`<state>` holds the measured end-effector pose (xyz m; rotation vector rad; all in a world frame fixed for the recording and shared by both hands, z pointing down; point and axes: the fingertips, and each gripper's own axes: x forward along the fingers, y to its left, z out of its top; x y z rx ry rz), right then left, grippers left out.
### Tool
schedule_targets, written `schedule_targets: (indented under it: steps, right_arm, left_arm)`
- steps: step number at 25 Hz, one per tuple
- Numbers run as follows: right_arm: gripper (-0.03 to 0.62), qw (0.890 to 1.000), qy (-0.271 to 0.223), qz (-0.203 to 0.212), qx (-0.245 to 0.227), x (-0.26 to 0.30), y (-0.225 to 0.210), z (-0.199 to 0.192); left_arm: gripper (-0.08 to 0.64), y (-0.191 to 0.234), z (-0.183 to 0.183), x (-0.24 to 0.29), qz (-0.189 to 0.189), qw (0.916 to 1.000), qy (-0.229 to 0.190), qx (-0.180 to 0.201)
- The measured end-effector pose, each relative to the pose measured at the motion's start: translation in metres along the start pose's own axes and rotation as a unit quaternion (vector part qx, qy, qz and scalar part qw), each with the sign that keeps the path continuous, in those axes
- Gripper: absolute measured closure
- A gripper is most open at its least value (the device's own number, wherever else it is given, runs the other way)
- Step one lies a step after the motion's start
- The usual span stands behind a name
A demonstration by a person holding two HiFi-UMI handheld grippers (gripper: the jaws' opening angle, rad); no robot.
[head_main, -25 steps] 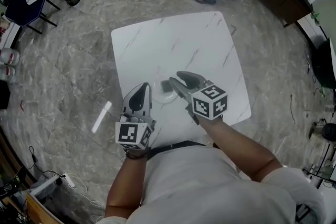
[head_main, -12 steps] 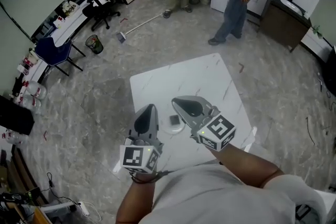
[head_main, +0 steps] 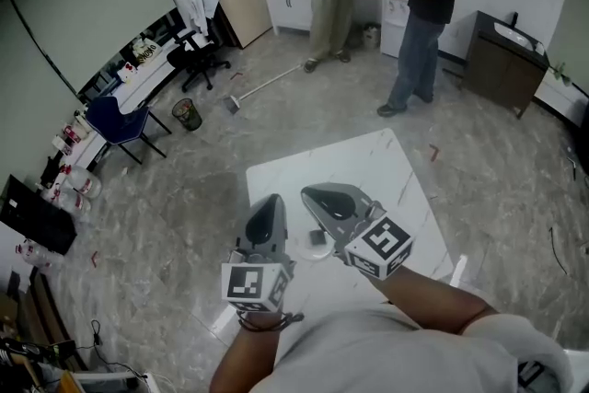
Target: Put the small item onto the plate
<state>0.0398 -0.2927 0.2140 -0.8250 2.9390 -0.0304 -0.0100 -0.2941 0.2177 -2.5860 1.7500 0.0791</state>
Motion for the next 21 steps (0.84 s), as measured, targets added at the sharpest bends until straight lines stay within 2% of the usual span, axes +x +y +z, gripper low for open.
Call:
schedule_targets:
  steps: [10,14,21]
  right_arm:
    - [0.589,1.0,-0.004,0.004,0.005,-0.002,0.002,0.008]
    - [0.589,1.0,-0.004,0.003,0.002,-0.001,-0.003,0.007]
    - [0.589,1.0,0.001,0.001,0.011,0.004,-0.002,0.005]
  left_arm:
    - [0.554,-0.005,0.006,0.0,-0.003,1.0,-0.001,-0.002]
    - [0.554,-0.003,0.005,0.006,-0.006,0.9998,-0.004,-0.019]
    - [0.554,-0.004,0.019,0.006,-0.013,0.9998,-0.007,-0.014]
